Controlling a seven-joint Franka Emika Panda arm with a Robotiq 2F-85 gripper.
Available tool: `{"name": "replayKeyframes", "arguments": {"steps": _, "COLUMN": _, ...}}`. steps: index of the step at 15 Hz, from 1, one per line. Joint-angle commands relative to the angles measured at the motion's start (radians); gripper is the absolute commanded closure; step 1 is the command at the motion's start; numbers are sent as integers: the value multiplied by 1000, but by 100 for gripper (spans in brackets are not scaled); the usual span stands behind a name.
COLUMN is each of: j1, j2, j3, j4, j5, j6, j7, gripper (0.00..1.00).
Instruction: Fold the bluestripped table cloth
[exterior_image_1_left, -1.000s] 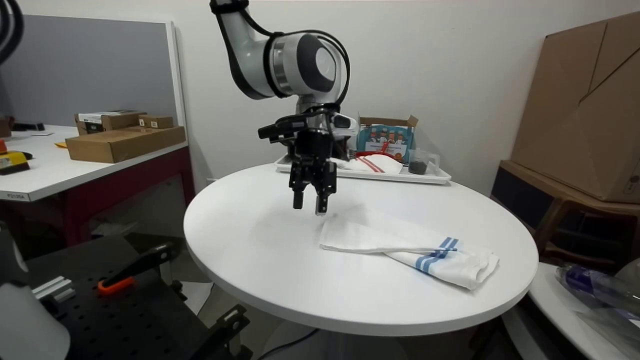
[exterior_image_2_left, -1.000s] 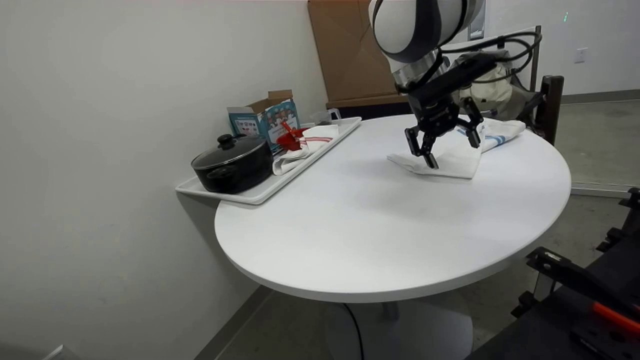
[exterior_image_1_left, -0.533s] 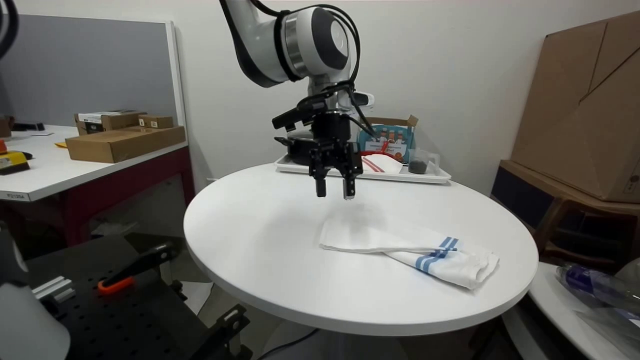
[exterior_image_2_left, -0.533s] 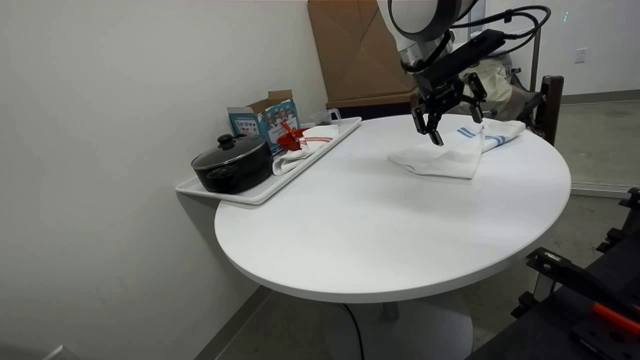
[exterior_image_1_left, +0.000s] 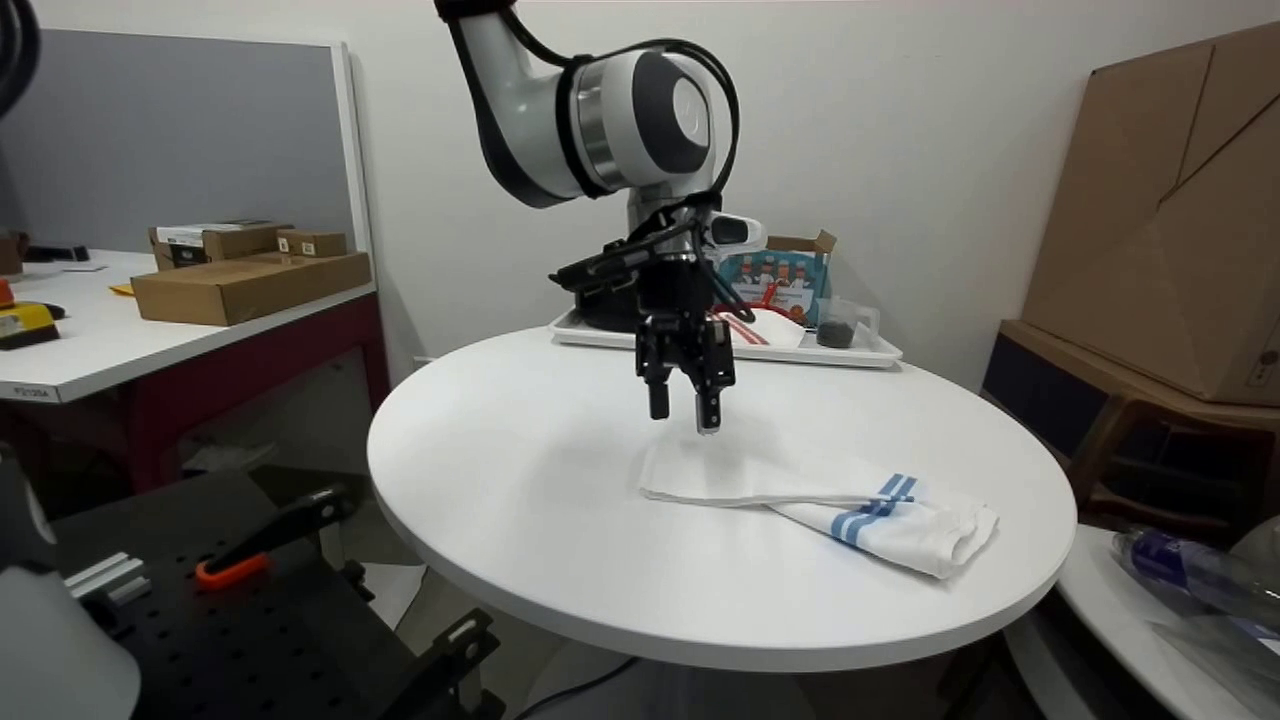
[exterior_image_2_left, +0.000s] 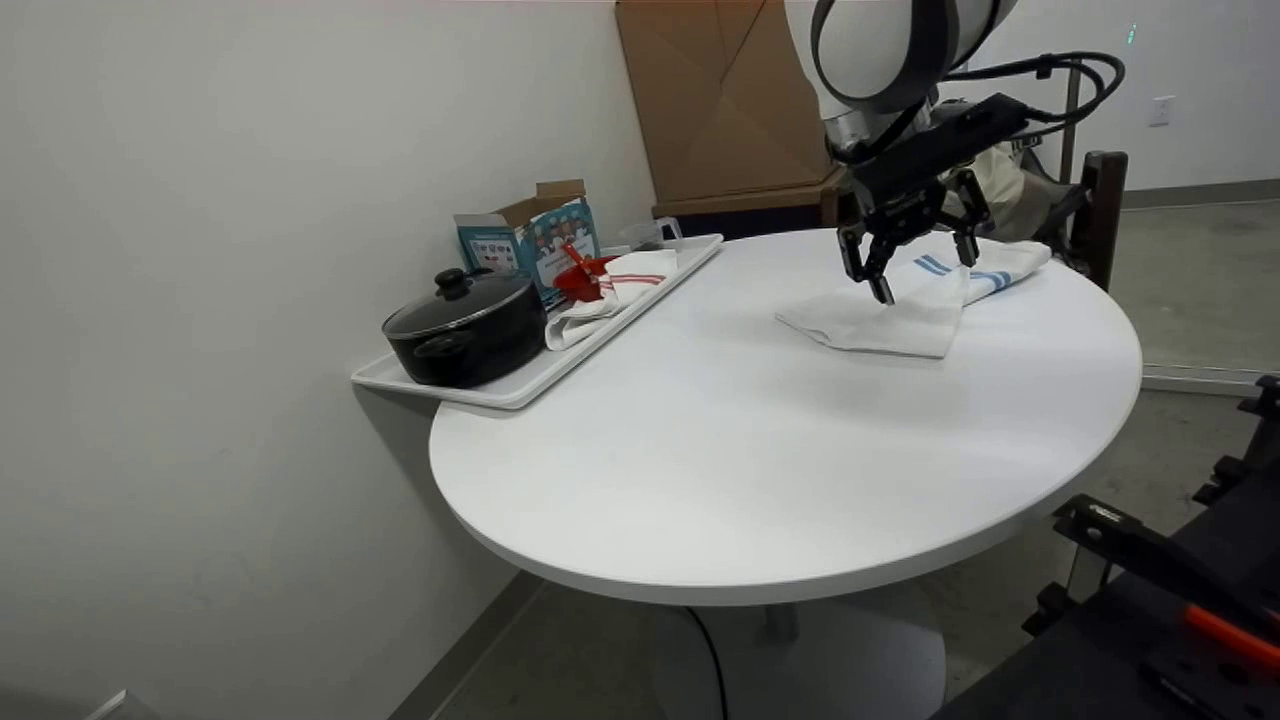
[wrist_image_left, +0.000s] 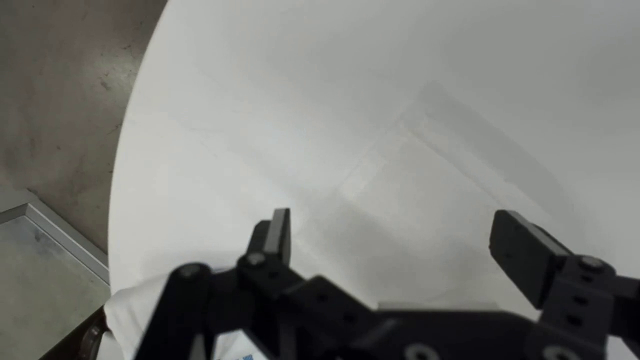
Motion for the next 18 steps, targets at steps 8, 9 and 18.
{"name": "replayKeyframes", "arguments": {"steps": 8, "j1": 10, "j2": 89, "j3": -25, "j4": -51, "j5": 50, "j6": 179, "j7": 41, "gripper": 0}}
{"name": "replayKeyframes", "arguments": {"steps": 9, "j1": 12, "j2": 95, "j3": -28, "j4": -51, "j5": 60, "j6": 190, "j7": 38, "gripper": 0}}
{"name": "replayKeyframes", "arguments": {"steps": 18, "j1": 25, "j2": 118, "j3": -45, "j4": -62, "j5": 129, "j6": 248, "j7": 25, "gripper": 81}}
